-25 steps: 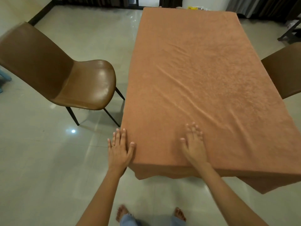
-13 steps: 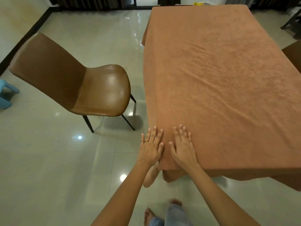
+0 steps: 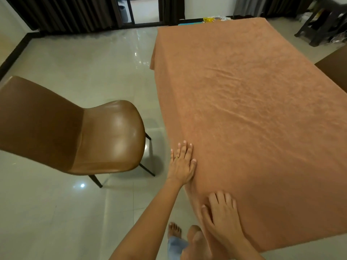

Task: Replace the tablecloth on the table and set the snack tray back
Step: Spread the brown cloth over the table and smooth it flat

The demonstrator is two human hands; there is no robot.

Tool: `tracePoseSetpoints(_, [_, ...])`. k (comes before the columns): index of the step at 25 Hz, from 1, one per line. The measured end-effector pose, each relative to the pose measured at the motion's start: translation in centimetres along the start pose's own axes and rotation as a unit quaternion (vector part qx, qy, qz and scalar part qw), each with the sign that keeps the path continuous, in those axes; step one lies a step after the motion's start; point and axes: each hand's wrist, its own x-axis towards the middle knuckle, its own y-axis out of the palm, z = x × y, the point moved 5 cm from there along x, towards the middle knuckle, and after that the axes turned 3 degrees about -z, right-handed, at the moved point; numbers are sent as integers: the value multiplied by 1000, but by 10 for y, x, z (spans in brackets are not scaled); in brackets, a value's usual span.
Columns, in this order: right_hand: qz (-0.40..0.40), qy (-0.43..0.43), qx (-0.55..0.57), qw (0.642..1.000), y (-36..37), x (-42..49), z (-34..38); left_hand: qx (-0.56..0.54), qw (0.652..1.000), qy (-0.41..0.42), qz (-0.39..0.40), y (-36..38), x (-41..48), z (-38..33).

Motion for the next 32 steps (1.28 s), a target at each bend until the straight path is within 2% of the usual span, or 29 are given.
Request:
tracePoseSetpoints(2, [-21, 31, 22, 999, 13, 50, 15, 3, 1000, 15, 3, -9, 33, 15])
tracePoseSetpoints(6, [5, 25, -2, 1000, 45, 117, 33, 1, 999, 34, 15, -22, 94, 37])
tracePoseSetpoints(11, [37, 14, 3, 999, 60, 120, 42, 14, 999, 37, 15, -37, 161, 66])
tracePoseSetpoints(14, [-23, 35, 18, 999, 57, 123, 42, 34, 999, 34, 14, -43, 191, 66])
tracePoseSetpoints(17, [-78, 74, 45, 993, 50, 196, 40, 31, 999, 42, -1, -55, 237, 59])
tracePoseSetpoints(20, [-43, 96, 43, 994, 59, 299, 36, 30, 998, 49, -12, -62, 270, 64])
tracePoseSetpoints(22, [-21, 114, 23, 993, 69, 335, 32, 36, 998, 44, -18, -61, 285, 70])
tracePoseSetpoints(27, [-7, 104, 11, 994, 87, 310, 30, 53, 996, 70, 9, -58, 336, 86])
tracePoseSetpoints(29, [-10, 131, 11, 991, 85, 310, 30, 57, 995, 80, 9, -64, 366, 88])
tracePoseSetpoints(32, [-62, 203, 17, 977, 84, 344, 34, 64, 992, 105, 14, -77, 411, 88])
